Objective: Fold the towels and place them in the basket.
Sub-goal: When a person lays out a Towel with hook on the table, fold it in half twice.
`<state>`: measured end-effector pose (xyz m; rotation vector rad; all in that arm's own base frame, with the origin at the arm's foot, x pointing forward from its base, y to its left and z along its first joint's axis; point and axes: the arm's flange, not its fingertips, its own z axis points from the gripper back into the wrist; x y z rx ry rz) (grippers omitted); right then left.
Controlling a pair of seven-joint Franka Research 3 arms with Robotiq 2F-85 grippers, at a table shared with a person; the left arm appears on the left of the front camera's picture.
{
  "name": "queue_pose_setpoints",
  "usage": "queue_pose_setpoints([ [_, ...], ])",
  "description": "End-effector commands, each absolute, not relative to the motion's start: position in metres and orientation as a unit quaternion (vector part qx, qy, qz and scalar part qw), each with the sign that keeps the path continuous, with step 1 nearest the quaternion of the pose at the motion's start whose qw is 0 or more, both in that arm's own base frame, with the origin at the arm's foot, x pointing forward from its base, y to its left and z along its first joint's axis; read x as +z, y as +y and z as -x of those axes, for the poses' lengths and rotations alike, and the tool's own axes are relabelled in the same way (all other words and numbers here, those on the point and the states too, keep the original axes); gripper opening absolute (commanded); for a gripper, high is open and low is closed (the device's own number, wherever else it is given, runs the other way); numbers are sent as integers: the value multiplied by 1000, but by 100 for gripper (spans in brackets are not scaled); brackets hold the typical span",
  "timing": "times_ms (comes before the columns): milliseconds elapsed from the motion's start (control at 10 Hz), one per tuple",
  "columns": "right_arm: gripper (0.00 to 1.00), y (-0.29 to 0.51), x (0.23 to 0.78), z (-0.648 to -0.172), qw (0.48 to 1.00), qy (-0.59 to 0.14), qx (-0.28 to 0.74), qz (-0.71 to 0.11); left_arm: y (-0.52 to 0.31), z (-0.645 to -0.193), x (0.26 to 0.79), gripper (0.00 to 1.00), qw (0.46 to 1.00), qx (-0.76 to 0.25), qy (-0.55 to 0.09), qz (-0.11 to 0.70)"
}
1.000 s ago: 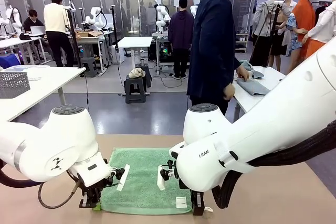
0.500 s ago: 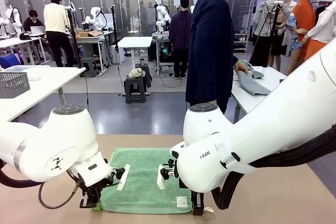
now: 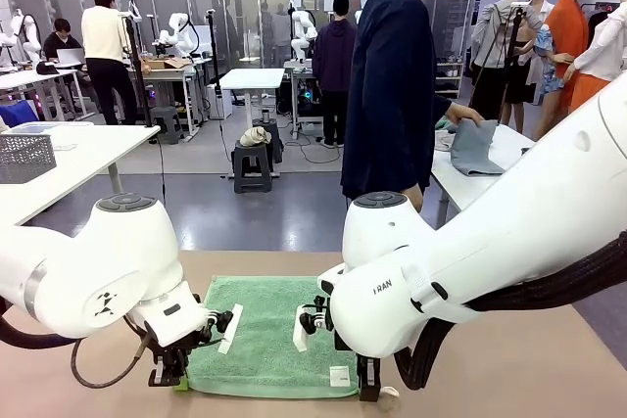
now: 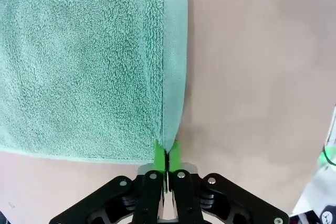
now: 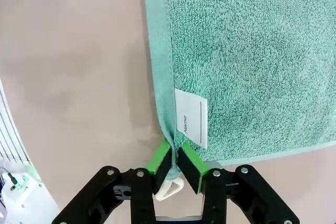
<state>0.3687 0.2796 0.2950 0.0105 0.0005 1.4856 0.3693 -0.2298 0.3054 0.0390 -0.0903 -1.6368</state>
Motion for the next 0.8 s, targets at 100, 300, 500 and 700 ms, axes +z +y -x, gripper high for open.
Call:
queue_pose_setpoints([
  [100, 32, 276, 299, -373, 735, 0, 678, -5, -227, -370, 311, 3, 680, -732, -33, -15],
  [300, 32, 275, 300, -373, 737, -5, 676, -1, -227, -372, 311, 3, 679, -733, -31, -15],
  [500, 32, 274, 298, -375, 732, 1, 682, -7, -228, -373, 312, 3, 679, -734, -31, -13],
  [700, 12, 275, 298, -377, 724, 5, 689, -13, -226, -373, 311, 3, 678, -734, -30, -12],
])
